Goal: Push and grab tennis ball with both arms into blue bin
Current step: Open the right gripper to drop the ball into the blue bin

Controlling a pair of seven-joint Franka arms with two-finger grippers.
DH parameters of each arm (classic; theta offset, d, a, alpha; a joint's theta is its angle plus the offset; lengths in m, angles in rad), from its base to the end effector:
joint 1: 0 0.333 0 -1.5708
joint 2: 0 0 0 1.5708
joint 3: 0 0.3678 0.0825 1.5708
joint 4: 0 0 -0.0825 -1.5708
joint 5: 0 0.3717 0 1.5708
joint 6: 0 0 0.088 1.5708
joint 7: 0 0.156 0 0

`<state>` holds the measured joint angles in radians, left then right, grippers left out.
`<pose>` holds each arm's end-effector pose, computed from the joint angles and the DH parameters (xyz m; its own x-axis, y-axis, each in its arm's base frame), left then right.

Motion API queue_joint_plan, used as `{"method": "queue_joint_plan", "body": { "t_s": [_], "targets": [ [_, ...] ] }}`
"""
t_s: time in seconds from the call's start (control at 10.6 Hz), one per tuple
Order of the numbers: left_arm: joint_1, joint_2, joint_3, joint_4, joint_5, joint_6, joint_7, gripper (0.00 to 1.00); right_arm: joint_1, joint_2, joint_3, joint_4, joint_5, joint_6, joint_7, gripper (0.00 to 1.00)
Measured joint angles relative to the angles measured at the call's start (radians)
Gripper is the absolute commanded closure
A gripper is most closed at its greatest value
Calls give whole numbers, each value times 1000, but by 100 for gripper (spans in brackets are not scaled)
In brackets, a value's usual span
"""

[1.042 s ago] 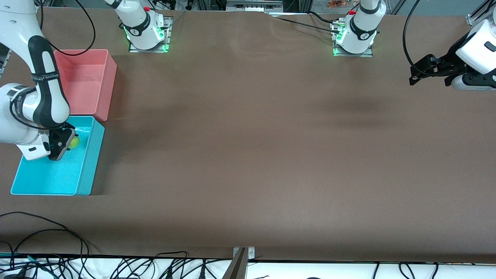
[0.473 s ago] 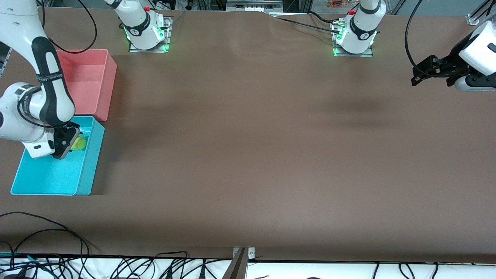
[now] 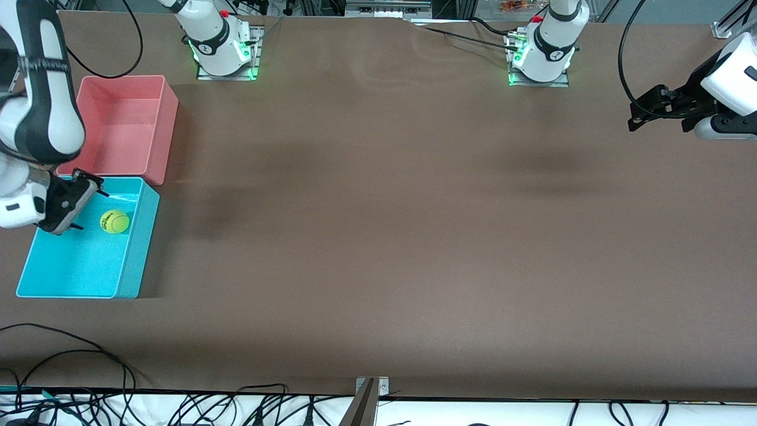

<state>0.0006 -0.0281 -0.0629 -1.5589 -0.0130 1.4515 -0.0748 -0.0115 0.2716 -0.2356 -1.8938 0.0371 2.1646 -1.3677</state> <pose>0.5145 -0.0348 0.6378 0.9967 0.0113 -0.0799 0.0118 -0.9999 0.0053 0.6036 -0.1412 0.3735 0.4460 0.8945 -0.0296 0.8950 -0.4458 0.0136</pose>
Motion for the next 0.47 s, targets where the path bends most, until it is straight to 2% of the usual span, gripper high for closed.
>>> {"method": "queue_joint_plan", "body": {
  "t_s": [0.19, 0.47],
  "targets": [
    [0, 0, 1, 0, 0, 0, 0, 0, 8, -96, 38, -1, 0, -41, 80, 0],
    [0, 0, 2, 0, 0, 0, 0, 0, 14, -207, 112, 0, 0, -117, 308, 0]
  ]
}}
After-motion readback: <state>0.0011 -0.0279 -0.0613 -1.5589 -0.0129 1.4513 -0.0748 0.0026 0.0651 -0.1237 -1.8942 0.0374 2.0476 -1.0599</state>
